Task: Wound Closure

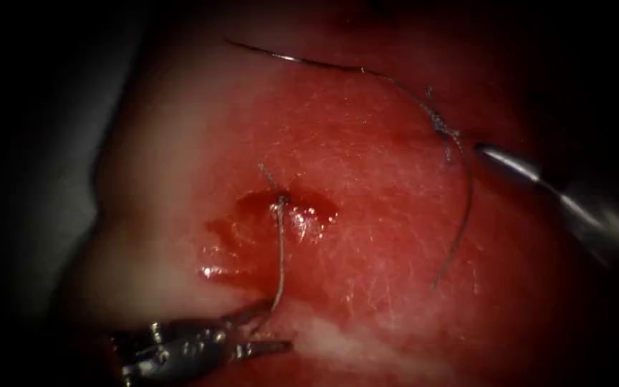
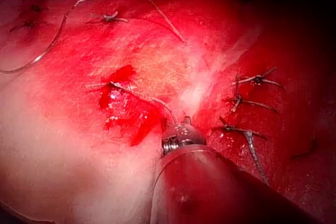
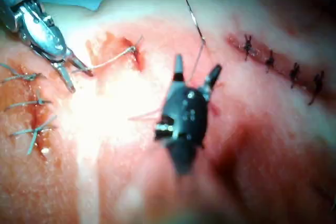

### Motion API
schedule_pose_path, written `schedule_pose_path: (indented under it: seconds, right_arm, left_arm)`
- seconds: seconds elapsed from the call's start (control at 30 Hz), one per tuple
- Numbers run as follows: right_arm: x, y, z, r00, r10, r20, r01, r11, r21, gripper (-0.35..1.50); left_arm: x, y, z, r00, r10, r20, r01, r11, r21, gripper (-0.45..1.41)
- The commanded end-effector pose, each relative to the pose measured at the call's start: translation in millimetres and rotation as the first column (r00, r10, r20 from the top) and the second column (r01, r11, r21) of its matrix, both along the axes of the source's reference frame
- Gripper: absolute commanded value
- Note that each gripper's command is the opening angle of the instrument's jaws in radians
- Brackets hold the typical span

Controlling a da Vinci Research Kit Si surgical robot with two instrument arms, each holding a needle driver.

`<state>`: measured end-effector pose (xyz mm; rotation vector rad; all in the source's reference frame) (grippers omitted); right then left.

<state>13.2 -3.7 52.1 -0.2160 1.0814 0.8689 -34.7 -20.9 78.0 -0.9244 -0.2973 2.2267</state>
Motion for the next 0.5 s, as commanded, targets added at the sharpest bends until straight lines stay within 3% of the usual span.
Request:
schedule_pose_path:
  seconds: [0.03,0.27,0.37,0.43,0.5]
  right_arm:
    - [0.7,-0.2,0.7,1.0,-0.001,-0.002,0.001,1.0,0.0,0.96]
    - [1.6,-0.6,1.0,1.0,-0.015,-0.002,0.015,1.0,0.008,0.89]
    - [2.9,-1.6,1.4,0.993,-0.115,-0.013,0.115,0.993,0.031,0.57]
    - [4.0,-2.3,1.8,0.978,-0.2,-0.064,0.203,0.979,0.038,0.57]
    - [5.6,-3.2,2.3,0.941,-0.316,-0.121,0.319,0.948,-0.001,0.57]
  left_arm:
    - [-0.3,0.1,0.3,1.0,0.002,0.0,-0.002,1.0,0.005,0.12]
    - [0.7,1.3,-0.8,1.0,-0.002,0.017,0.001,1.0,0.007,-0.45]
    - [0.9,1.5,-1.2,1.0,-0.019,0.016,0.019,1.0,0.003,-0.45]
    - [1.1,1.7,-1.7,1.0,-0.016,0.017,0.016,1.0,-0.006,-0.45]
    - [1.4,2.0,-2.4,1.0,-0.021,0.018,0.021,1.0,-0.012,-0.45]
